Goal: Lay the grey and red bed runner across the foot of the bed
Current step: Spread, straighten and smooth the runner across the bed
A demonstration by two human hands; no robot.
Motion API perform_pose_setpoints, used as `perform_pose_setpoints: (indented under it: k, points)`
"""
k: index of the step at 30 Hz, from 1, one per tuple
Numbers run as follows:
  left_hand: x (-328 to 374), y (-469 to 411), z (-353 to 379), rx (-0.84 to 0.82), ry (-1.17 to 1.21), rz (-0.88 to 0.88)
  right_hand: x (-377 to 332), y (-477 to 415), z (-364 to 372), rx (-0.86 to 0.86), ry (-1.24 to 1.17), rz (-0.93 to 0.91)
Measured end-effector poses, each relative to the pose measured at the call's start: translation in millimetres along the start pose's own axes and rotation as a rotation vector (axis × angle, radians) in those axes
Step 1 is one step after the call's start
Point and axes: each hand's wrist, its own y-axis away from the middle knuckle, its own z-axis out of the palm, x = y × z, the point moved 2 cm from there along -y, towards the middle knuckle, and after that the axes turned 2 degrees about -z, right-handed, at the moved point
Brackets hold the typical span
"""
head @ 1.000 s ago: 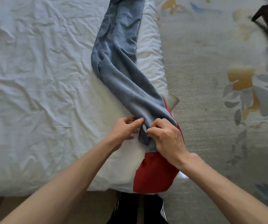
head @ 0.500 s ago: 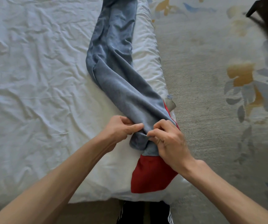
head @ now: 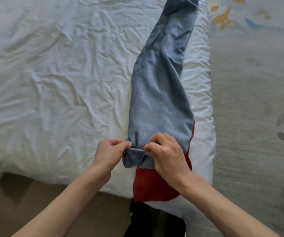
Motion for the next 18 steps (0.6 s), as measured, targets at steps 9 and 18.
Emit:
perform_pose_setpoints:
  k: [9,18]
  points:
    - [-39.7,31.5,-62.9,0.296,-0.039,0.145,-76.5,18.5,33.2,-0.121,0.002,-0.029]
    - [-89.4,50.2,-149.1,0.442,-0.199,0.223,-162.5,34.1,84.2,-0.131,0.040,0.025]
